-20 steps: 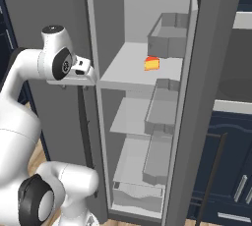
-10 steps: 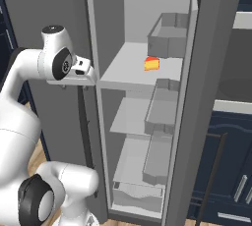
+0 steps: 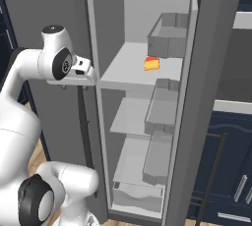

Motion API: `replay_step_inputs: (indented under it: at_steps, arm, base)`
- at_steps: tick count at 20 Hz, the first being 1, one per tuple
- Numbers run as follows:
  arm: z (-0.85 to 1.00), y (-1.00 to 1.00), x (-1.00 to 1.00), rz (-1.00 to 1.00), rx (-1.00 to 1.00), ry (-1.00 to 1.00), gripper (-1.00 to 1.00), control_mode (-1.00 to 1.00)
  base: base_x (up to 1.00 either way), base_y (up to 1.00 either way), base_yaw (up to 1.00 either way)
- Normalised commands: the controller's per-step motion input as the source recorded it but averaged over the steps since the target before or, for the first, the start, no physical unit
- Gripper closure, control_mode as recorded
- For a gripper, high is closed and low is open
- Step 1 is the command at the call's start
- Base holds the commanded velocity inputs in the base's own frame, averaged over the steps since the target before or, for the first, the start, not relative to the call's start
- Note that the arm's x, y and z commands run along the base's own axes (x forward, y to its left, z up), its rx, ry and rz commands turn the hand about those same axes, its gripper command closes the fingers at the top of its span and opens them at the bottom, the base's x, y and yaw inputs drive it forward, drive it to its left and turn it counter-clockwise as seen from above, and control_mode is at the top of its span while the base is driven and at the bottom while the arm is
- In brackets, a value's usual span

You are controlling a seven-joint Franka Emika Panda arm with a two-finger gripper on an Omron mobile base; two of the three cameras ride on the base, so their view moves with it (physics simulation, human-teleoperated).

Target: Pick the cheese from the fridge and the cheese grater from the cabinet and place them next to the salad bowl.

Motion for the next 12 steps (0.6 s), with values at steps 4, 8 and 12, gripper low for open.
replay_step_inputs:
  at_steps: [4, 8, 12]
  arm:
    - [0.0, 0.0, 0.0, 0.0, 0.0, 0.0, -1.0, -1.0]
    - [0.0, 0.0, 0.0, 0.0, 0.0, 0.0, -1.0, -1.0]
    - [0.0, 0.0, 0.0, 0.0, 0.0, 0.0, -1.0, -1.0]
  base:
    - [0.0, 0.0, 0.0]
    - [0.0, 0.0, 0.0]
    - [0.0, 0.0, 0.0]
